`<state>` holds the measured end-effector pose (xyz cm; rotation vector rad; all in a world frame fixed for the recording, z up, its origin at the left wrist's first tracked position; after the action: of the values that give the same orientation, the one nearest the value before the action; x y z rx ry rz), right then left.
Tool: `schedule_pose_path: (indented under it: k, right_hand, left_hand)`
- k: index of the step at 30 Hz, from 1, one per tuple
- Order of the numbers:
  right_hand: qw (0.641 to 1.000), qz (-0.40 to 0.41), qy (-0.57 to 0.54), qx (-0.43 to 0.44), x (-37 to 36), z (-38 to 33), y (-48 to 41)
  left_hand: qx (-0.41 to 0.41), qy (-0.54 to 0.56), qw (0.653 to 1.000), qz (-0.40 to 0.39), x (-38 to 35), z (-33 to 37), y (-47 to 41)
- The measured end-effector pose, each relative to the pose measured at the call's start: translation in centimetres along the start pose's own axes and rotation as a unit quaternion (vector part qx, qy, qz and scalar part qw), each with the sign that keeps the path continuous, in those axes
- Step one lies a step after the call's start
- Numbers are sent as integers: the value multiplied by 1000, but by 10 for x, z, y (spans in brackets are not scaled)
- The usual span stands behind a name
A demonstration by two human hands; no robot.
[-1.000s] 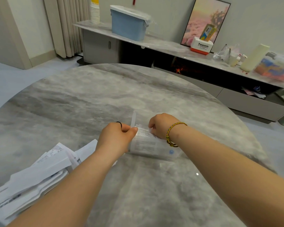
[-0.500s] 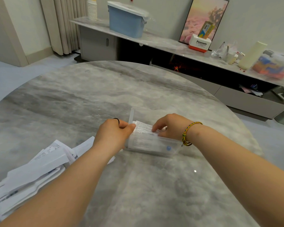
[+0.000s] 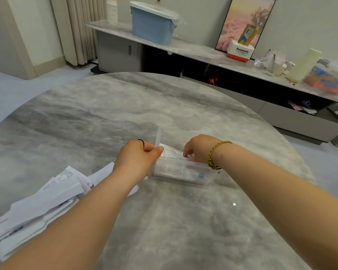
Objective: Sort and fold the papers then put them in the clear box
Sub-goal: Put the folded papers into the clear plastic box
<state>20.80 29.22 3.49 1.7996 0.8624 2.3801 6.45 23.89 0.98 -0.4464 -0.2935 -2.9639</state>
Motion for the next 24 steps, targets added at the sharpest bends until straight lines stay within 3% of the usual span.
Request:
schedule_pose_path:
  k: [8,16,19,24]
  right_hand:
    - [989,108,-102,-9,18,8,29]
    - [940,266,-213,14,29,-27,68]
    - [922,276,-267,55,24,-64,76]
    - [899,224,-365,95,15,-132,69]
  left_hand:
    - [-21,-46,999,19,3,3,12]
    - [-56,-146,986,63,64,7,54]
    - [-31,-139,982,124,108,-13,74]
    - [19,-116,973,198,155,-52,95]
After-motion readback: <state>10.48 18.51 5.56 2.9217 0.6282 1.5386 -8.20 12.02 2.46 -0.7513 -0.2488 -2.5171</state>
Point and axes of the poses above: each hand's wrist, its own y-axis away from the middle knuckle, its own x-axis out of the back of the hand, z = x × y, the point moved 3 cm from there along -y, towards the middle knuckle, and after that the axes turned 3 degrees about y, right-handed, at the moved point
